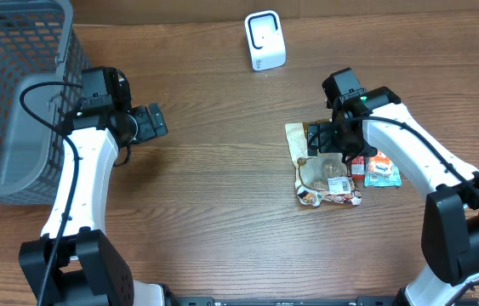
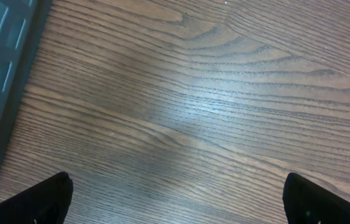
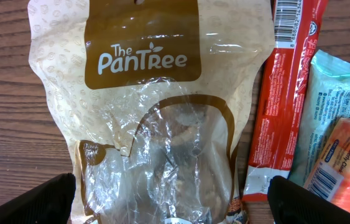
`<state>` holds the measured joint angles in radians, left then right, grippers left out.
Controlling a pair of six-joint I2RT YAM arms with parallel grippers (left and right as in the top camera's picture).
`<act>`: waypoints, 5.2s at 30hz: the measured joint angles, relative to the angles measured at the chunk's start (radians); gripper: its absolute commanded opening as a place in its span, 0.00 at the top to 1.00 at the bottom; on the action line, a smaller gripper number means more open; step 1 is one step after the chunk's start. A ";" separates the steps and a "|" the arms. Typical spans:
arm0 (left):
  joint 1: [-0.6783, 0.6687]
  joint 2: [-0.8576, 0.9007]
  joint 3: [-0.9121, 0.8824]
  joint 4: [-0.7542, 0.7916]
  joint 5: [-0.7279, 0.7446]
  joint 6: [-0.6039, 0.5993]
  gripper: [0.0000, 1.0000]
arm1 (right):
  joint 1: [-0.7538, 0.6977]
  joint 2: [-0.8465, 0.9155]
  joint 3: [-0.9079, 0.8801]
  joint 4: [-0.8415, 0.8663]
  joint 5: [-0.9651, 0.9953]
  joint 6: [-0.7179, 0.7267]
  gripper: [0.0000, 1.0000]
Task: Scan the item barcode
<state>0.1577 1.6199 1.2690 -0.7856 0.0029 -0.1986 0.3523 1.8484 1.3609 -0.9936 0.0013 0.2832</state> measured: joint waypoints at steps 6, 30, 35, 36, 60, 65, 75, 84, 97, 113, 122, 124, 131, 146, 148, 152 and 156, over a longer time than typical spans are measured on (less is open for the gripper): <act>0.000 0.000 0.000 0.000 0.000 0.000 0.00 | 0.000 0.000 0.000 0.001 0.003 0.000 0.00; 0.000 0.000 0.000 0.000 0.000 0.000 0.00 | 0.000 -0.084 0.000 0.001 0.003 0.000 0.00; 0.000 0.000 0.000 0.000 0.000 0.000 0.00 | 0.000 -0.283 0.000 0.003 0.002 0.000 0.00; 0.000 0.000 0.000 0.000 0.000 0.000 0.00 | 0.000 -0.327 0.000 0.003 0.003 0.000 0.00; 0.000 0.000 0.000 0.000 0.000 0.000 0.00 | -0.005 -1.164 0.005 -0.156 0.034 -0.026 0.00; 0.000 0.000 0.000 0.000 0.000 0.000 0.00 | -0.016 -1.223 -0.019 -0.236 0.035 -0.036 0.00; 0.000 0.000 0.000 0.000 0.000 0.000 0.00 | -0.070 -1.501 -0.140 -0.225 0.029 -0.042 0.00; 0.000 0.000 0.000 0.000 0.000 0.000 0.00 | -0.118 -1.714 -0.410 0.011 0.029 -0.045 0.00; 0.000 0.000 0.000 0.000 0.000 0.000 0.00 | -0.140 -1.834 -0.831 0.715 0.028 -0.051 0.00; 0.000 0.000 0.000 0.000 0.000 0.000 0.00 | -0.142 -1.834 -1.308 1.342 -0.039 -0.205 0.00; 0.000 0.000 0.000 0.000 0.000 0.000 0.00 | -0.142 -1.834 -1.342 1.143 -0.051 -0.217 0.00; 0.000 0.000 0.000 0.000 0.000 0.000 0.00 | -0.142 -1.838 -1.342 1.042 -0.057 -0.217 0.00; 0.000 0.000 0.000 0.000 0.000 0.000 0.00 | -0.142 -1.836 -1.342 0.913 -0.080 -0.301 0.00; 0.000 0.000 0.000 0.000 0.000 0.000 0.00 | -0.142 -1.836 -1.342 0.914 -0.084 -0.388 0.00; 0.000 0.000 0.000 0.000 0.000 0.000 0.00 | -0.142 -1.836 -1.342 0.913 -0.084 -0.388 0.00; 0.000 0.000 0.000 0.000 0.000 0.000 0.00 | -0.142 -1.836 -1.342 0.913 -0.084 -0.388 0.00; 0.000 0.000 0.000 0.000 0.000 0.000 0.00 | -0.142 -1.836 -1.342 0.913 -0.084 -0.389 0.00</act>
<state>0.1577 1.6199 1.2690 -0.7856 0.0029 -0.1986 0.2100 0.0128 0.0185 -0.0807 -0.0822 -0.1062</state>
